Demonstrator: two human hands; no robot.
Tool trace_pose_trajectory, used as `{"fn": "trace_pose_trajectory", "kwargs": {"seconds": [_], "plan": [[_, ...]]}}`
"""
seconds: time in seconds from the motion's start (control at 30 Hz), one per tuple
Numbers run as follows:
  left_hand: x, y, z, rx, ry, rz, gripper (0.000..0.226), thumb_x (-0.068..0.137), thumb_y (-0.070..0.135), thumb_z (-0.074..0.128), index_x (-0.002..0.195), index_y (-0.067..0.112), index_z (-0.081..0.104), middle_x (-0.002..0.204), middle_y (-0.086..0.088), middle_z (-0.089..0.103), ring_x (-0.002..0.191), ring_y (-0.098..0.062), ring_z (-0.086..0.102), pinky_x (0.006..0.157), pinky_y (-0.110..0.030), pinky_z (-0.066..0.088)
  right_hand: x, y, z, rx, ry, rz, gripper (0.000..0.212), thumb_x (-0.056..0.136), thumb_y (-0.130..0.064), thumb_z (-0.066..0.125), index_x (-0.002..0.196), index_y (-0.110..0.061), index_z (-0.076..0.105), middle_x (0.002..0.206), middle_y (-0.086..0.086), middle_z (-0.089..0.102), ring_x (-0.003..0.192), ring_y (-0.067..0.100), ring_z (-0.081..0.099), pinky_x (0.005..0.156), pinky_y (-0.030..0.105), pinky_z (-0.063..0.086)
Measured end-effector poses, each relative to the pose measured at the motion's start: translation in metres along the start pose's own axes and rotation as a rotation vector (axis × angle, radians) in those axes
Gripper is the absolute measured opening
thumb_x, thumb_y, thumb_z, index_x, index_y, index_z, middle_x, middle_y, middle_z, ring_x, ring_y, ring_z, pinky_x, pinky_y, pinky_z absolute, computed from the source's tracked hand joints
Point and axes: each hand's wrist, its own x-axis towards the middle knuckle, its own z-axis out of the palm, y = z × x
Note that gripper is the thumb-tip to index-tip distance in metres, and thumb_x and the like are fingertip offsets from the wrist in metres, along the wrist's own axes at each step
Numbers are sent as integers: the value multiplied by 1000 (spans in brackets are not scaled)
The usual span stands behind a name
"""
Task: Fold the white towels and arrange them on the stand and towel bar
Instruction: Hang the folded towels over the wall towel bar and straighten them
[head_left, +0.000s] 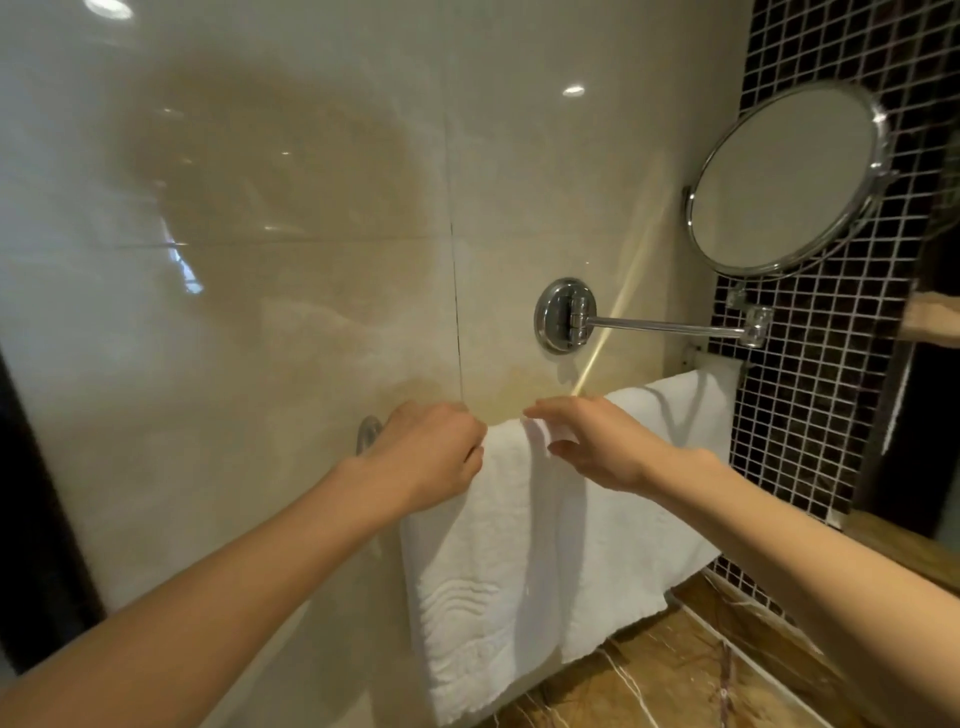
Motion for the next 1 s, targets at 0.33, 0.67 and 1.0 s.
{"fn": "trace_pose_trajectory", "kwargs": {"seconds": [0.33,0.67,1.0], "plan": [[77,51,16,-160,-29,43,18,93,34,43,81,21,40,98,-10,60,89,-34,57,64,-34,37,-15,56,-13,-68,0,176,53,88,-2,54,138,-18,47,141,4,49,133,25,41,109,36,33],[112,64,31,-133,-55,24,17,92,30,53,79,20,49,100,-14,64,95,-34,60,66,-31,37,-22,77,-8,-74,-47,175,65,92,1,49,149,-23,29,160,3,20,145,23,22,116,33,20],[138,81,41,-243,-94,93,30,91,39,46,111,18,48,112,-9,55,103,-33,56,77,-40,47,-24,102,-12,12,27,272,60,87,3,47,143,-16,38,148,9,39,138,26,34,111,39,33]]}}
